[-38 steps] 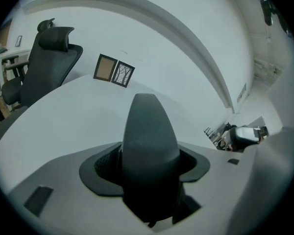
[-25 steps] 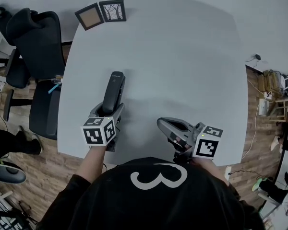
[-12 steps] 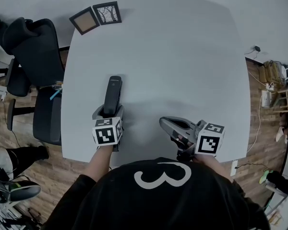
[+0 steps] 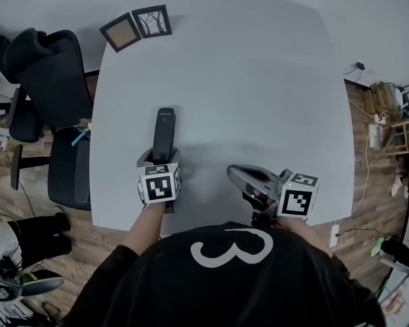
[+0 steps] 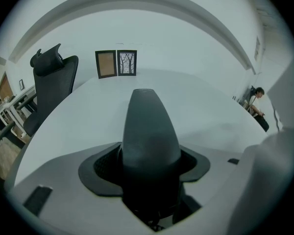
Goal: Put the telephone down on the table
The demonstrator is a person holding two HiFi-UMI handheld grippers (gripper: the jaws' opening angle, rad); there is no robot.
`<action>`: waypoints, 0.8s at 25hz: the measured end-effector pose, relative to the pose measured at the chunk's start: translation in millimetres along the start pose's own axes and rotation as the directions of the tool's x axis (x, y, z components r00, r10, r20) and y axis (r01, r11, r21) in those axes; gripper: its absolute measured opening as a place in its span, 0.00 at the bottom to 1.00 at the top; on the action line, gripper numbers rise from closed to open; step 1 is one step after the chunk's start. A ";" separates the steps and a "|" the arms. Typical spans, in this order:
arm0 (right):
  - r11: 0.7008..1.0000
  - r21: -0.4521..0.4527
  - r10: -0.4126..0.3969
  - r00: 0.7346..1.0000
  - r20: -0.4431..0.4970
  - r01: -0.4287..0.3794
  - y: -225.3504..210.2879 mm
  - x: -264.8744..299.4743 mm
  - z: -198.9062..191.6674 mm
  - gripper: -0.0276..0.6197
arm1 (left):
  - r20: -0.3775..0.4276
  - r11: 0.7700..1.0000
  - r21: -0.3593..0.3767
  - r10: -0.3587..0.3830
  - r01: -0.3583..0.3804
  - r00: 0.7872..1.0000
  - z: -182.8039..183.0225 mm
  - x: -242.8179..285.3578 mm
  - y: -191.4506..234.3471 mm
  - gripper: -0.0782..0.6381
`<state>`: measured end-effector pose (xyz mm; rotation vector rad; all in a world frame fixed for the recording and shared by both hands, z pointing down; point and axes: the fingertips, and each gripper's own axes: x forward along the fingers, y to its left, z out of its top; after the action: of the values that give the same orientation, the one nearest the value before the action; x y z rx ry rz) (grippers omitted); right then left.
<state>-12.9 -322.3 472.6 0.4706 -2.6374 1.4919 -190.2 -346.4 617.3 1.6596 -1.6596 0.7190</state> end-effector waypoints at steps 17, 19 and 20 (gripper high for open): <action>0.992 -0.125 0.010 0.996 0.092 0.001 67.1 0.9 -23.5 0.06 | 0.254 0.952 -0.057 -0.279 0.302 0.926 39.0 -94.0 -5.5 0.60; 0.986 -0.168 0.018 0.995 0.095 -0.002 78.7 2.8 -25.9 0.06 | 0.304 0.942 -0.045 -0.305 0.333 0.903 47.5 -118.0 -5.7 0.58; 0.982 -0.190 0.017 0.995 0.094 0.001 82.9 3.5 -27.9 0.06 | 0.328 0.935 -0.042 -0.321 0.353 0.888 51.3 -130.1 -6.3 0.57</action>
<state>-43.5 -259.6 419.7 0.5274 -2.8215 1.2319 -192.7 -305.4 483.5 2.0012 -1.5226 0.1996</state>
